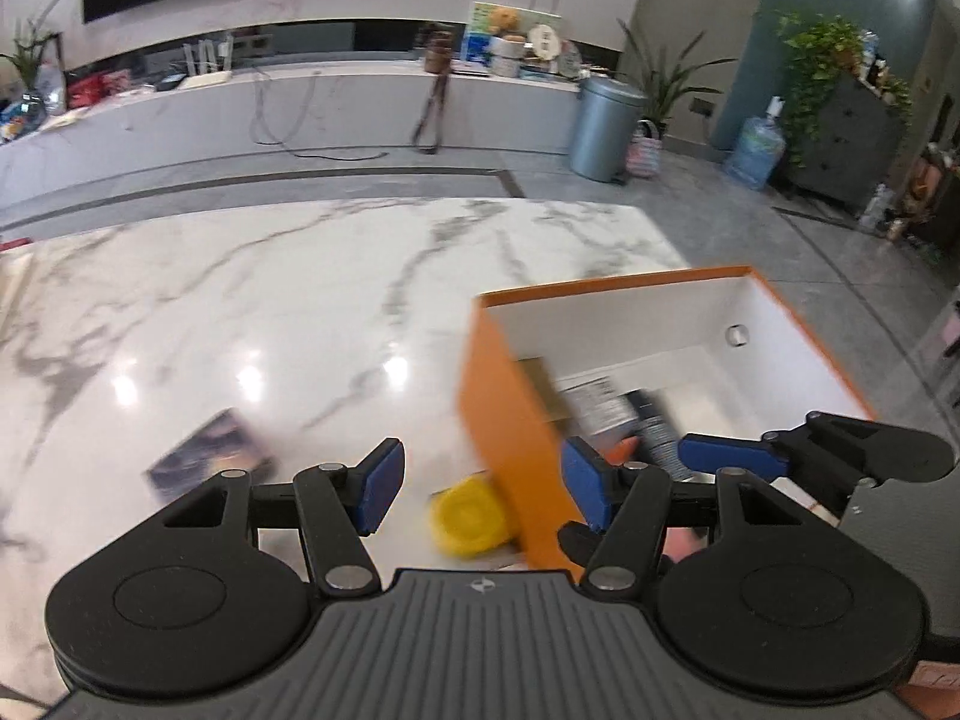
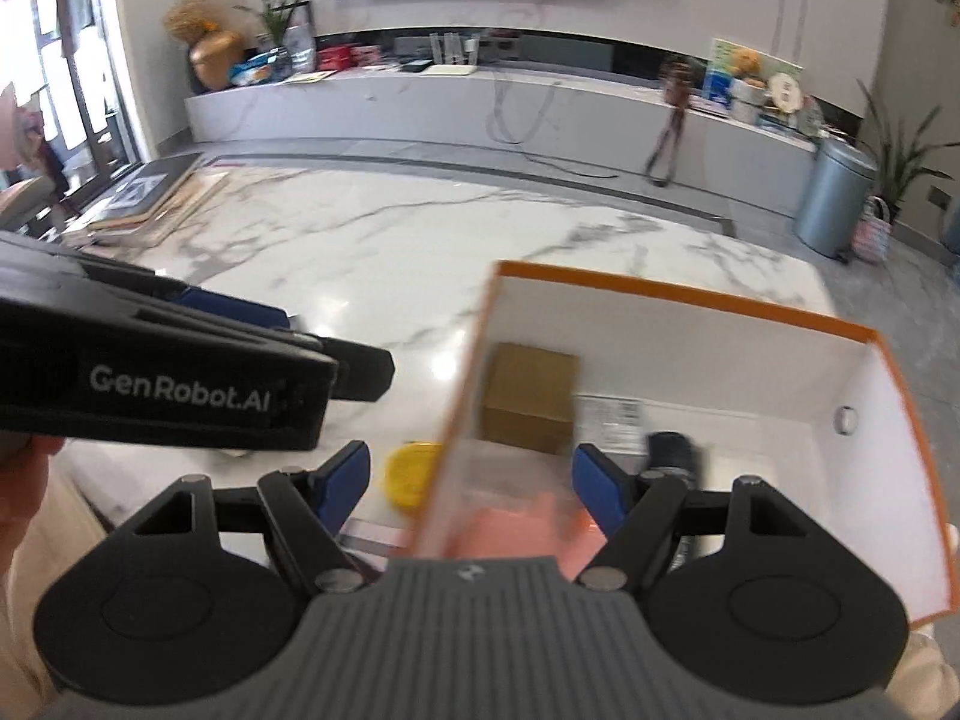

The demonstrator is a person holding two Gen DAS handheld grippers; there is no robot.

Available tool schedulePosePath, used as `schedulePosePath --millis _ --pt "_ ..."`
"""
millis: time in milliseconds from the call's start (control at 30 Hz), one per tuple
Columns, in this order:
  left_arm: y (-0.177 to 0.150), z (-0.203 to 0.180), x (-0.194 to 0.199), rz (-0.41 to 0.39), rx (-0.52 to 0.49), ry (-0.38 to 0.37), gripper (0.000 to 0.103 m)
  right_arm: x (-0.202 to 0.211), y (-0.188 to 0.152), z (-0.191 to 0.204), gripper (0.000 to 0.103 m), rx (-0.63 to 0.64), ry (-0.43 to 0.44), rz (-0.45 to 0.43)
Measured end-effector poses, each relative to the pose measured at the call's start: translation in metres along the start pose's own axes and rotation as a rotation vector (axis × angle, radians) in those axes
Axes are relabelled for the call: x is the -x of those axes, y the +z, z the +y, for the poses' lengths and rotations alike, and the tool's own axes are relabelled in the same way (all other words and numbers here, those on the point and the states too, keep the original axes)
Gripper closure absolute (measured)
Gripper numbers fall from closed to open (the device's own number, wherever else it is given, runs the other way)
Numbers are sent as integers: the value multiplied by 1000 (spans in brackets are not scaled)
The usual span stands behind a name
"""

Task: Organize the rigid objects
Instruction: 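Lift both tools out of the orange box and move over the table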

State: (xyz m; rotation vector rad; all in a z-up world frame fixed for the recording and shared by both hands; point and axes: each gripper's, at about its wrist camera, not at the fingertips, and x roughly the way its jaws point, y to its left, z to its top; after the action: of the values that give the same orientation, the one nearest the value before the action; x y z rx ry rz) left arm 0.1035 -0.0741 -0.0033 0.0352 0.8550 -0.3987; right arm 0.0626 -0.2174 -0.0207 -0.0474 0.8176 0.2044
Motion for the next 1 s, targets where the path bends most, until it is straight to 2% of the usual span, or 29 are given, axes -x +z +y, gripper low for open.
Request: schedulePosePath --millis 267,600,700,933,1000 --pt "-16 50 7 26 49 65 32 -19 7 45 30 104 47 15" --pt "-24 88 3 61 70 86 33 -49 18 77 30 195 78 66" --pt "-24 102 -1 77 94 93 33 -62 23 80 36 206 87 97" --pt "-21 130 -14 108 106 118 33 -90 34 82 37 188 96 155" --pt "-22 135 -18 127 94 120 33 -98 35 82 43 194 94 175"
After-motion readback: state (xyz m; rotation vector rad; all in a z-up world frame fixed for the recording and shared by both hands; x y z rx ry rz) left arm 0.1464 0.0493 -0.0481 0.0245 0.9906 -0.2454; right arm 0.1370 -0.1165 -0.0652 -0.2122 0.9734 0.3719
